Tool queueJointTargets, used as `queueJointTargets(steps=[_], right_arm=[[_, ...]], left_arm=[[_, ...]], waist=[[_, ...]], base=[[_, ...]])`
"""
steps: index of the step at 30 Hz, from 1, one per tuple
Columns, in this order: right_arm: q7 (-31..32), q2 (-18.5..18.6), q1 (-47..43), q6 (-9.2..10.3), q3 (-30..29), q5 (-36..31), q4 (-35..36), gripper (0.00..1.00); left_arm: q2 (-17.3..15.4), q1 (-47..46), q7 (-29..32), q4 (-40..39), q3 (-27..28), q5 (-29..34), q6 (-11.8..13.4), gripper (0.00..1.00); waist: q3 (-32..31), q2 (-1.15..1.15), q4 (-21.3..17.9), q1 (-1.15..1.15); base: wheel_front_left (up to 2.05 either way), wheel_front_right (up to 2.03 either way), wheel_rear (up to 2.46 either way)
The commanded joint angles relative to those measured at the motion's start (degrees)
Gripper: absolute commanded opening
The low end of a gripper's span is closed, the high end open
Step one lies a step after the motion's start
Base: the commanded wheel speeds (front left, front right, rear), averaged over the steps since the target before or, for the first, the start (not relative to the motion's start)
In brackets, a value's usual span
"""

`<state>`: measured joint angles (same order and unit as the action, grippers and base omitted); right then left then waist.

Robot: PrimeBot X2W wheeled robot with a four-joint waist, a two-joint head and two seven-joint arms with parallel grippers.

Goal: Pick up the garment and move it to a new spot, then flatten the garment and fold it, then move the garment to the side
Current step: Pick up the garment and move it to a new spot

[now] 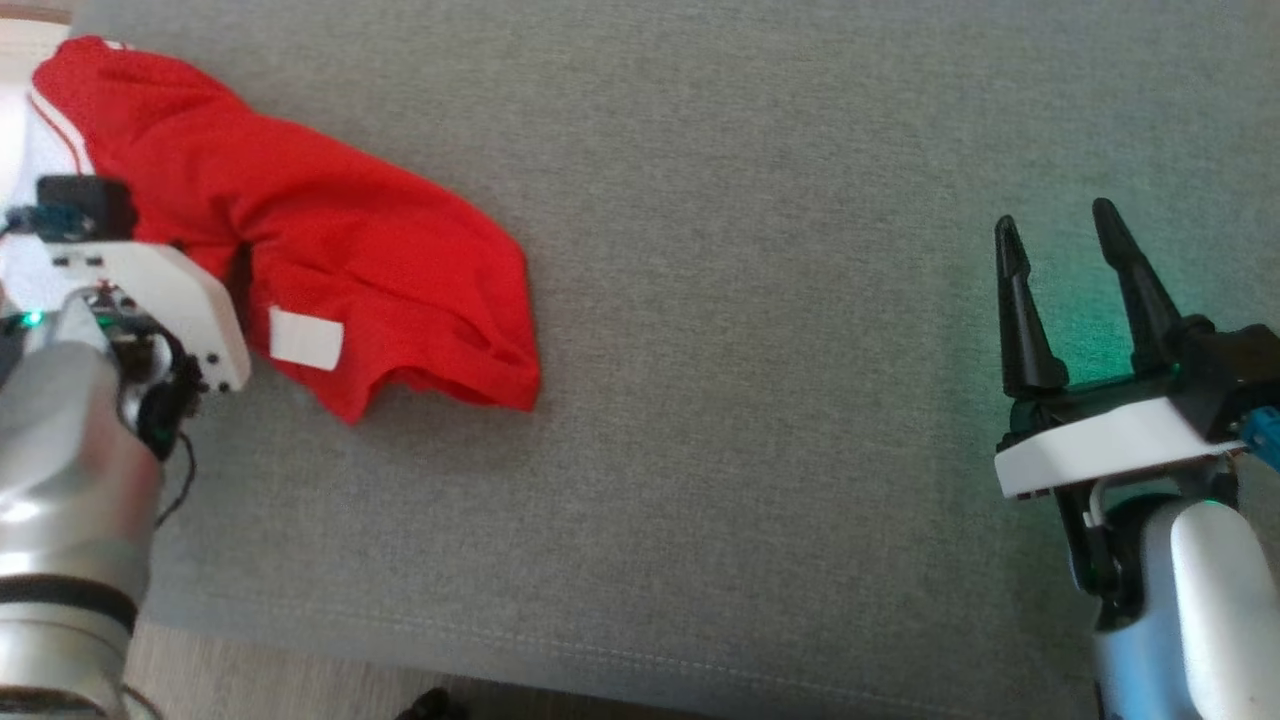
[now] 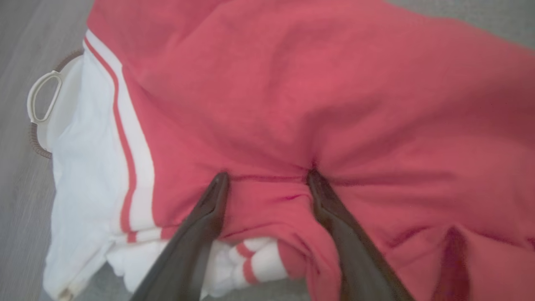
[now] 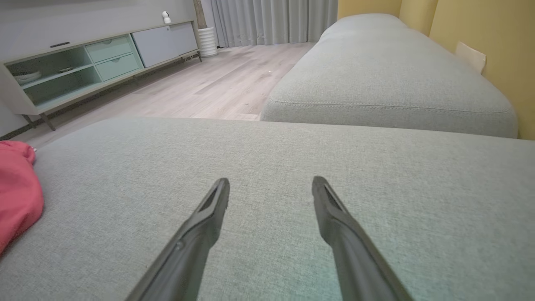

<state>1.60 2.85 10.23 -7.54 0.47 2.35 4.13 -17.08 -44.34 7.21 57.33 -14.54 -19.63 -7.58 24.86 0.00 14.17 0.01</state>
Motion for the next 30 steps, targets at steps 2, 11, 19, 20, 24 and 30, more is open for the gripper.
queueJointTargets(steps=[2, 11, 19, 20, 24, 30], right_arm=[[0.1, 0.0, 1.4, 0.05, 1.3, -0.3, 2.7, 1.0], [-1.3, 0.0, 1.5, 0.05, 1.6, 1.3, 0.8, 1.0], [-3.9, 0.0, 1.1, 0.05, 2.8, 4.1, -2.8, 1.0], [-4.2, 0.0, 1.0, 0.05, 2.9, 4.5, -3.2, 1.0], [-5.5, 0.0, 0.9, 0.05, 3.3, 5.8, -5.1, 1.0], [-7.6, 0.0, 1.0, 0.05, 4.3, 7.8, -7.5, 1.0]], left_arm=[[-3.2, -0.9, 3.4, 1.5, -1.9, -3.1, 0.1, 1.0], [-6.1, -1.3, -5.1, -0.9, -7.7, -9.7, 0.1, 0.0], [-4.1, -1.4, -15.6, -6.8, -10.3, -12.7, 0.1, 0.0], [-3.5, -1.4, -16.6, -7.9, -10.5, -13.0, 0.1, 0.0], [-0.1, -1.0, -19.0, -12.6, -10.8, -14.2, 0.4, 0.0], [5.7, 0.1, -20.4, -20.2, -11.9, -14.3, 3.1, 0.0]], waist=[[0.6, 0.0, -0.9, -0.01], [-2.6, 0.0, -2.5, -0.01], [-7.4, 0.0, -4.6, -0.01], [-7.9, 0.0, -5.0, -0.01], [-9.6, 0.0, -6.6, -0.01], [-11.2, 0.0, -10.4, -0.01]], base=[[0.0, 0.0, 0.0], [0.0, 0.0, 0.0], [0.0, 0.0, 0.0], [0.0, 0.0, 0.0], [0.0, 0.0, 0.0], [0.0, 0.0, 0.0]])
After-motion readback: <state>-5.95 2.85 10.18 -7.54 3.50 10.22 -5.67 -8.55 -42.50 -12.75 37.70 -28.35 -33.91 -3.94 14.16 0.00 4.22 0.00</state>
